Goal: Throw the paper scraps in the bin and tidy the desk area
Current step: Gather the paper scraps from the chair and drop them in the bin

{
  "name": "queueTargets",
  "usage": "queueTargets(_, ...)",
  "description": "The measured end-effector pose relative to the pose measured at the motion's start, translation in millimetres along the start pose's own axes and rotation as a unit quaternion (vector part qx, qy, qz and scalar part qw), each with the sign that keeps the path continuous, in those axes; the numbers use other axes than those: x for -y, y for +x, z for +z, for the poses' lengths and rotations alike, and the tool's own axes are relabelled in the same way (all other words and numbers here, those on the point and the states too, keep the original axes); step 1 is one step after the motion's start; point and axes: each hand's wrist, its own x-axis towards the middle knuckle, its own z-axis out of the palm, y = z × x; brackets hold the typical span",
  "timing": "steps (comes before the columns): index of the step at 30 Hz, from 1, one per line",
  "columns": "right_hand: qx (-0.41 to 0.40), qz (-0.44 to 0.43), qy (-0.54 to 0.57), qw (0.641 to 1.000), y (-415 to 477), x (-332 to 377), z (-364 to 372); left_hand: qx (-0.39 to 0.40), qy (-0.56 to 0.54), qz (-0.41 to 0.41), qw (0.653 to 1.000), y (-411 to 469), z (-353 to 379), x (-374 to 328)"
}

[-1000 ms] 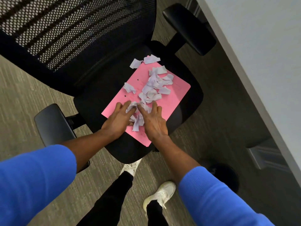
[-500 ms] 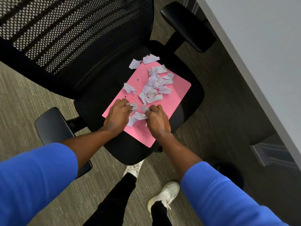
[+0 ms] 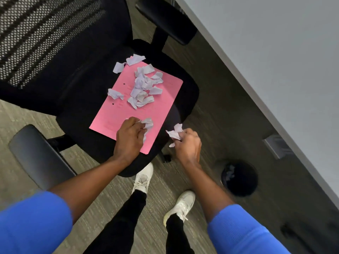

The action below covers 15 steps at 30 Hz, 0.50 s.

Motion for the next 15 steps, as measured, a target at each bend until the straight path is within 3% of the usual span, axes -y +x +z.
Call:
queueTargets(12,-0.057,0.246,0.061,0.966,-77.4,-202.8,-49.8,0.163,-0.044,0.070,0.983,-65.7,159.0,-117.2)
queueTargets(15,-0.069,0.265,0.086,0.958,-92.3,-252.0,-58.2,0.191,-0.045,0.085,0.977,-81.8,201.9,-146.4)
